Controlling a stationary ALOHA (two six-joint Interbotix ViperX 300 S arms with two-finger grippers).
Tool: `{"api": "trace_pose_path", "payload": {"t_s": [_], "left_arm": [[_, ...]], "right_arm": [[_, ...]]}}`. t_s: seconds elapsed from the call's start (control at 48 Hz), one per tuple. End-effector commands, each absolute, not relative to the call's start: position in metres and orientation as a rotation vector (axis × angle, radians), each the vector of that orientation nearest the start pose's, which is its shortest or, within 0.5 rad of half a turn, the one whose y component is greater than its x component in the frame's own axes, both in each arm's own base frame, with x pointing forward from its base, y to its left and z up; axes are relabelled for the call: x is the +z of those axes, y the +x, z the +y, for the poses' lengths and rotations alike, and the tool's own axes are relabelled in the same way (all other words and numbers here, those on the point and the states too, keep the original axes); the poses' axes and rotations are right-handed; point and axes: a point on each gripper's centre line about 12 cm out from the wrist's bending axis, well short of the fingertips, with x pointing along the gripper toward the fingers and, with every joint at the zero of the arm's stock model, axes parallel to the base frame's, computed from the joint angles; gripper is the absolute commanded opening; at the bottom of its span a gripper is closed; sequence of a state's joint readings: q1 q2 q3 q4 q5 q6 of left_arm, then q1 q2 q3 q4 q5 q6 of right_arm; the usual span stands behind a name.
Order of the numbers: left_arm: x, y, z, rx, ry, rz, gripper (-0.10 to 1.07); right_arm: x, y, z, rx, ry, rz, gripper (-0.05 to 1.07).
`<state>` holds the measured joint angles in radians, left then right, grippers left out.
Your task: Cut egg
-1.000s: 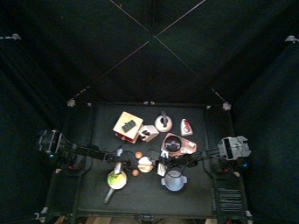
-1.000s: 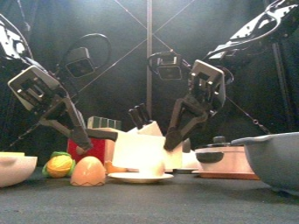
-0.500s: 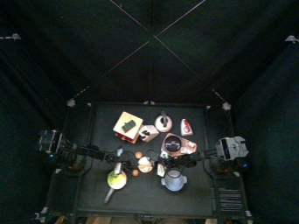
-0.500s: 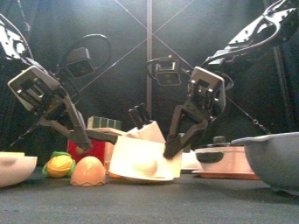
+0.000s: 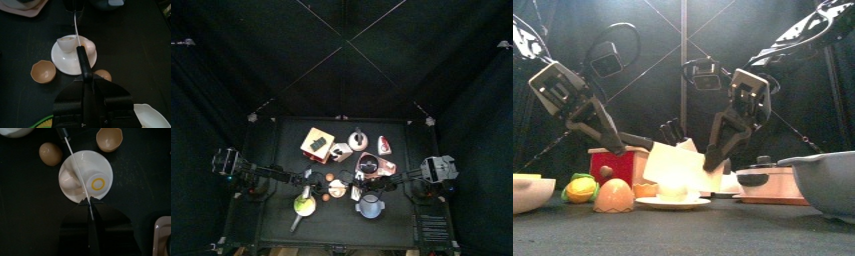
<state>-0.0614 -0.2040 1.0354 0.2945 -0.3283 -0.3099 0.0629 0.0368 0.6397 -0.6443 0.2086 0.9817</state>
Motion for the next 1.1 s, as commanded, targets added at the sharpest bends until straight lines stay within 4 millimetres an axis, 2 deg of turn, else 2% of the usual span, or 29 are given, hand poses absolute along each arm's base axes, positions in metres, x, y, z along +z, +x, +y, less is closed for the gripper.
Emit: {"api": "trace_pose_path", "payload": {"t_s": [0.0, 0.208, 0.396, 0.542, 0.792, 1.083], "left_arm": [[0.177, 0.306, -0.033, -0.16, -0.029, 0.437, 0.46], [0.201, 0.3, -0.031, -0.156, -0.029, 0.36, 0.46], [0.207, 0.295, -0.03, -0.155, -0.032, 0.337, 0.46], [0.204, 0.293, -0.03, -0.154, -0.033, 0.344, 0.46], [0.204, 0.293, -0.03, -0.154, -0.034, 0.344, 0.46], [0.202, 0.293, -0.029, -0.14, -0.033, 0.378, 0.46]], "right_arm": [[0.18, 0.385, 0.003, -0.211, 0.265, 0.741, 0.37], [0.203, 0.382, -0.003, -0.215, 0.282, 0.676, 0.38], [0.212, 0.379, -0.009, -0.224, 0.297, 0.649, 0.41], [0.212, 0.379, -0.008, -0.211, 0.296, 0.639, 0.51], [0.212, 0.378, -0.007, -0.214, 0.291, 0.647, 0.81], [0.217, 0.368, -0.008, -0.259, 0.262, 0.68, 0.83]]}}
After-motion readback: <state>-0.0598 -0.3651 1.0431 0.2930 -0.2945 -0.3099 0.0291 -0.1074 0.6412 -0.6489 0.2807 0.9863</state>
